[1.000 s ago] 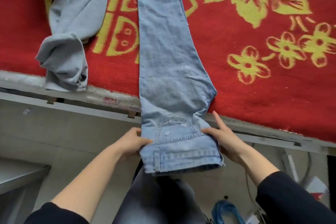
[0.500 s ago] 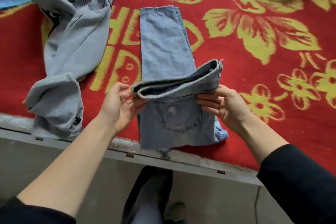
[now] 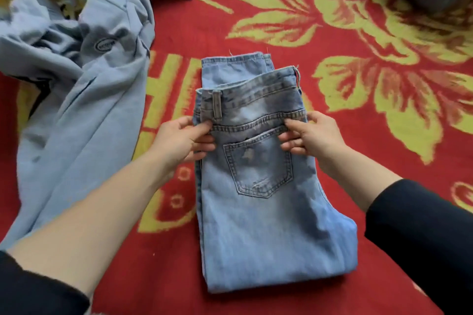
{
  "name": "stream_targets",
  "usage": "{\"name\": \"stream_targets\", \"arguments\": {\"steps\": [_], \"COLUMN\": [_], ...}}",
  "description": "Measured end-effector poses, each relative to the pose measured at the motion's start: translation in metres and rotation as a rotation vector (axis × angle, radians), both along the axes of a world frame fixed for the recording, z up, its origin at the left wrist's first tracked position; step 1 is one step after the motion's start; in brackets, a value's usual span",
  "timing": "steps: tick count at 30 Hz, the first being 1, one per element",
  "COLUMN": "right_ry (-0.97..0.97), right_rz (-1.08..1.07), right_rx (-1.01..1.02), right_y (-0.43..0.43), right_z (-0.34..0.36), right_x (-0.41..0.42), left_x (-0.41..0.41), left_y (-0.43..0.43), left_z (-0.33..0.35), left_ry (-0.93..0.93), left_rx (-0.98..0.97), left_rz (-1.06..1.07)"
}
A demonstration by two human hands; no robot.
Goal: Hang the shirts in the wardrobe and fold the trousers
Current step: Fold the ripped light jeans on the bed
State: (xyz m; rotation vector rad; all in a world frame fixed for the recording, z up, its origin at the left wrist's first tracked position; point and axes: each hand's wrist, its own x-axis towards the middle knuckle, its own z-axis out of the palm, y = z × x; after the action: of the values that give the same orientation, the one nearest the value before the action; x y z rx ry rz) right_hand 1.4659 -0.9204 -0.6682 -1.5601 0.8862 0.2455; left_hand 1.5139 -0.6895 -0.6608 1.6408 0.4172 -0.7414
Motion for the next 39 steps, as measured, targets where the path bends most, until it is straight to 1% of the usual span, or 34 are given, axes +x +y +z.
{"name": "stream_targets", "arguments": {"steps": [4,8,11,12,14,16,19,21,22,24,26,30,34,36,37,39], "right_ry": [0.004,-0.031,-0.096,-0.115,-0.152,-0.224,-0.278,-0.302,-0.333,-0.357,-0.317,-0.239,-0.142,-0.183,-0.222,-0.215], "right_rz": [0.028,0.022,0.075,0.113,0.195,0.288,0.495,0.648,0.73,0.896,1.032,1.206,1.322,1.349,1.341,1.335], "right_rx": [-0.041,-0.072,-0.128,-0.158,-0.254,-0.376,-0.615,-0.741,-0.789,-0.858,-0.908,-0.969,-1.038,-1.106,-1.129,-1.09], "right_y": [-0.005,-0.008,-0.01,-0.011,-0.01,-0.008,-0.009,-0.015,-0.018,-0.025,-0.03,-0.036,-0.036,-0.034,-0.034,-0.033], "right_z": [-0.008,-0.013,-0.02,-0.022,-0.023,-0.02,-0.015,-0.017,-0.02,-0.025,-0.03,-0.042,-0.048,-0.047,-0.046,-0.036], "right_x": [0.046,0.083,0.09,0.085,0.065,0.033,-0.033,-0.081,-0.104,-0.144,-0.174,-0.192,-0.178,-0.171,-0.167,-0.158], "left_x": [0.043,0.075,0.083,0.079,0.06,0.028,-0.038,-0.086,-0.109,-0.149,-0.175,-0.189,-0.188,-0.185,-0.183,-0.177], "left_y": [-0.005,-0.011,-0.015,-0.016,-0.017,-0.015,-0.01,-0.007,-0.006,-0.004,-0.001,0.003,-0.004,-0.008,-0.011,-0.016], "left_z": [-0.011,-0.018,-0.027,-0.029,-0.034,-0.04,-0.044,-0.049,-0.051,-0.057,-0.062,-0.07,-0.068,-0.065,-0.06,-0.047], "left_ry": [-0.048,-0.098,-0.155,-0.173,-0.24,-0.38,-0.638,-0.747,-0.773,-0.787,-0.78,-0.761,-0.652,-0.631,-0.637,-0.61], "left_rx": [0.014,-0.007,-0.051,-0.03,0.056,0.186,0.41,0.514,0.548,0.589,0.625,0.785,0.874,0.896,0.886,0.841], "left_rz": [-0.014,0.037,0.077,0.063,-0.031,-0.195,-0.463,-0.606,-0.674,-0.805,-0.91,-1.079,-1.151,-1.199,-1.185,-1.132]}}
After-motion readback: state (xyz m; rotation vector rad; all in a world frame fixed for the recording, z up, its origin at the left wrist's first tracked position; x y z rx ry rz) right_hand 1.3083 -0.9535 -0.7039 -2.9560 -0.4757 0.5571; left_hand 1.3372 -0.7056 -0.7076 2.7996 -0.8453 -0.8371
